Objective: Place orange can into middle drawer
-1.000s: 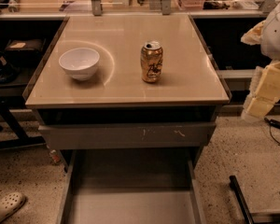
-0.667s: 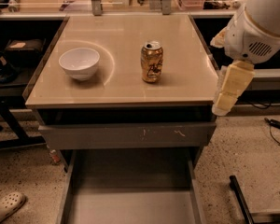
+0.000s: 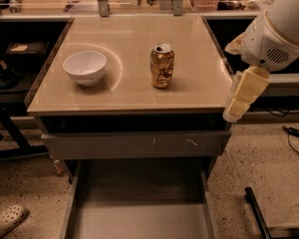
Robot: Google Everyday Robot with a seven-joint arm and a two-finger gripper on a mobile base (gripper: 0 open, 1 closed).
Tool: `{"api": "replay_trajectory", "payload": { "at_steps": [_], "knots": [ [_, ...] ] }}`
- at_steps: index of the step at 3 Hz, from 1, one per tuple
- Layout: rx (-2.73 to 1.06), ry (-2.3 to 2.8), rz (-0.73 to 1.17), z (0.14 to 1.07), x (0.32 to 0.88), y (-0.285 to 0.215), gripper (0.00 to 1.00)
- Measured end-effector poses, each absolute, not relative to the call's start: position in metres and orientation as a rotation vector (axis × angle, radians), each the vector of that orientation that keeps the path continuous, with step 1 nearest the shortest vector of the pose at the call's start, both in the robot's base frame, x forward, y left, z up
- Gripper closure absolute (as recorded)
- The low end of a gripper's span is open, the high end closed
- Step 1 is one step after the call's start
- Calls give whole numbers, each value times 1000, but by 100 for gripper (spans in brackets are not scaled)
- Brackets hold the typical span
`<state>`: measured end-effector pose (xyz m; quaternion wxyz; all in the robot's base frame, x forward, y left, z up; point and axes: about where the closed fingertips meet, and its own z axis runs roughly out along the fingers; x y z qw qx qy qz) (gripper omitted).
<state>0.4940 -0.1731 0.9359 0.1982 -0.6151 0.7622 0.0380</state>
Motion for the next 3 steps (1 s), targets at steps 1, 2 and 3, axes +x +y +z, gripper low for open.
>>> {"api": "replay_trajectory", "payload": {
  "at_steps": [1,2,3],
  "knots": [
    [-1553,2065,273,924,528,-165,0],
    [-1440,1991,367,917,572,-159,0],
    [-1387,1947,428,910,606,-149,0]
  ]
}}
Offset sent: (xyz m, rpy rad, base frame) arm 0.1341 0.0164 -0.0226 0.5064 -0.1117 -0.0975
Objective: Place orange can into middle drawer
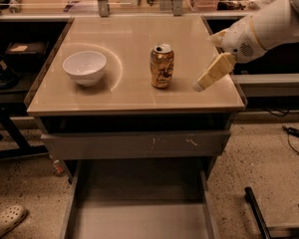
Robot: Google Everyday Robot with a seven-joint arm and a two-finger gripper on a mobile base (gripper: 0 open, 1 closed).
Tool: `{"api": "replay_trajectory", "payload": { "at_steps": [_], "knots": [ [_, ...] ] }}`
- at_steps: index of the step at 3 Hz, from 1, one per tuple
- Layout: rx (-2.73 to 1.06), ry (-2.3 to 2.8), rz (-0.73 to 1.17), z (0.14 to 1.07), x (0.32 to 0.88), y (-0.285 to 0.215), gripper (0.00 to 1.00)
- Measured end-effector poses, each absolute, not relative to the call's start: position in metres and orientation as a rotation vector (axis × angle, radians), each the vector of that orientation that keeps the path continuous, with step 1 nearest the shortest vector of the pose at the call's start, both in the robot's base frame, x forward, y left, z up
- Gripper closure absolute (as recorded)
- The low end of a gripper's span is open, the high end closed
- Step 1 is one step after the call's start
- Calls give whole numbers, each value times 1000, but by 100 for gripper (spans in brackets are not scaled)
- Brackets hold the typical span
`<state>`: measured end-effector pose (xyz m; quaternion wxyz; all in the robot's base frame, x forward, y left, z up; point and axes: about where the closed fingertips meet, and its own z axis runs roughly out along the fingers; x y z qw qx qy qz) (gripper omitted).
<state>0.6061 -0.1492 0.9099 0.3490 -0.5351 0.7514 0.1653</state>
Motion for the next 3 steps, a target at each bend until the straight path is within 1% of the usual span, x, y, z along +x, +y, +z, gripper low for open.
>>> {"api": "replay_trajectory", "payload": {
  "at_steps": [2,3],
  "knots": [
    [-1352,1897,518,898,657,-111,0],
    [-1352,1895,523,898,659,-109,0]
  ]
}}
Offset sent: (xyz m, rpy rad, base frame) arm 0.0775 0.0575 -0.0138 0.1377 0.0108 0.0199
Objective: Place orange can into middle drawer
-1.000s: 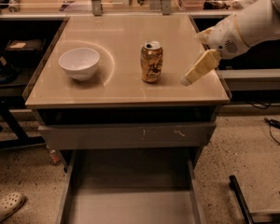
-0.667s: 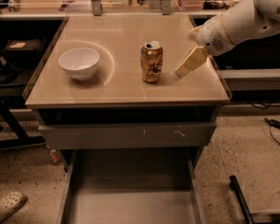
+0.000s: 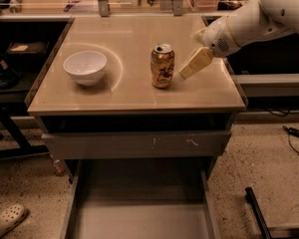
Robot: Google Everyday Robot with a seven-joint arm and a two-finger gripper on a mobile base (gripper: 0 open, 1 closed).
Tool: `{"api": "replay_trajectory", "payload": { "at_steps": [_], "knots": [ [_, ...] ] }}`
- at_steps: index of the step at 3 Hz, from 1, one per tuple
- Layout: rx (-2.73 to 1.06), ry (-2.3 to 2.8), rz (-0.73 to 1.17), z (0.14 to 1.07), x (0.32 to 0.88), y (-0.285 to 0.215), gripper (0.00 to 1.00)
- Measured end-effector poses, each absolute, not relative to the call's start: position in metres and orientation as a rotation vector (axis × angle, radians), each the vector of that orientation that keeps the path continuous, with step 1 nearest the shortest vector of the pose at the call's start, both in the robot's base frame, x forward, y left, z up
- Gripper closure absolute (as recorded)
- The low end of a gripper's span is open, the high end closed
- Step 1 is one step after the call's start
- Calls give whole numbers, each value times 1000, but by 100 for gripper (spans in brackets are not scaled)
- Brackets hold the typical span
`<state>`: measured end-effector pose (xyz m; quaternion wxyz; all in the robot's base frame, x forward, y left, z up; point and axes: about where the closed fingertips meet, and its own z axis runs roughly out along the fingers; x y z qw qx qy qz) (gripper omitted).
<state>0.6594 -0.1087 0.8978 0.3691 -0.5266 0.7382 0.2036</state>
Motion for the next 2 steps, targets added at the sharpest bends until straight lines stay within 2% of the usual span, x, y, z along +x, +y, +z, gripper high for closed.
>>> {"api": "replay_trajectory", "payload": {
  "at_steps": [1,2],
  "knots": [
    [-1324,1891,555,890,661,-107,0],
    [-1297,1865,608,883,674,-82,0]
  ]
}}
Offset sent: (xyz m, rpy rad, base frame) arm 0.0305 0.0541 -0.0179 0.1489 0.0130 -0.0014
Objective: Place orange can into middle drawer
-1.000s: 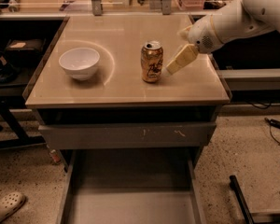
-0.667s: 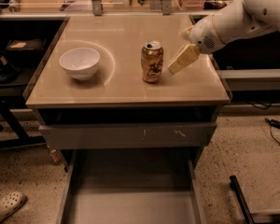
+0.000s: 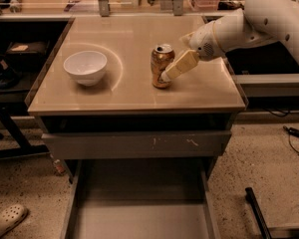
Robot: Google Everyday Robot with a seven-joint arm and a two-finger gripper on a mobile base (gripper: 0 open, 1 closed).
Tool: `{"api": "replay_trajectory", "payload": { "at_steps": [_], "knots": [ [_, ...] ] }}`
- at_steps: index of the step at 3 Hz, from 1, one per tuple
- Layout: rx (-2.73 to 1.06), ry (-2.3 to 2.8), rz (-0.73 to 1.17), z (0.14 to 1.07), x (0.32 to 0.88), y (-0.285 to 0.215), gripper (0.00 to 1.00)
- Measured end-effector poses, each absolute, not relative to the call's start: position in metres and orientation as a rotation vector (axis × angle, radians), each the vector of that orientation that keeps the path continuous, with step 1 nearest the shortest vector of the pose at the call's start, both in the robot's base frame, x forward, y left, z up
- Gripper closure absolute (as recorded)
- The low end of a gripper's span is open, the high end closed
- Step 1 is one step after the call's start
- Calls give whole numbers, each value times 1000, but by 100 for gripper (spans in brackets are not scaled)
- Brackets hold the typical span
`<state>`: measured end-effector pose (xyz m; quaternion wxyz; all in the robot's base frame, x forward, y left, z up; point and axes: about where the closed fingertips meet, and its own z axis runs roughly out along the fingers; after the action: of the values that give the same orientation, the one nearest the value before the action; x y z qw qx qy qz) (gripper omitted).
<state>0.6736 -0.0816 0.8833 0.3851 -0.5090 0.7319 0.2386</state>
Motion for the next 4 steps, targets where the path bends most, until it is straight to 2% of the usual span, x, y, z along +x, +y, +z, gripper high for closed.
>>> {"api": "replay_trajectory", "payload": {
  "at_steps": [2,3,4],
  "knots": [
    [-1303,1867,672,870,673,-31,0],
    [-1303,1870,674,869,673,-30,18],
    [-1303,1870,674,869,673,-30,41]
  ]
}}
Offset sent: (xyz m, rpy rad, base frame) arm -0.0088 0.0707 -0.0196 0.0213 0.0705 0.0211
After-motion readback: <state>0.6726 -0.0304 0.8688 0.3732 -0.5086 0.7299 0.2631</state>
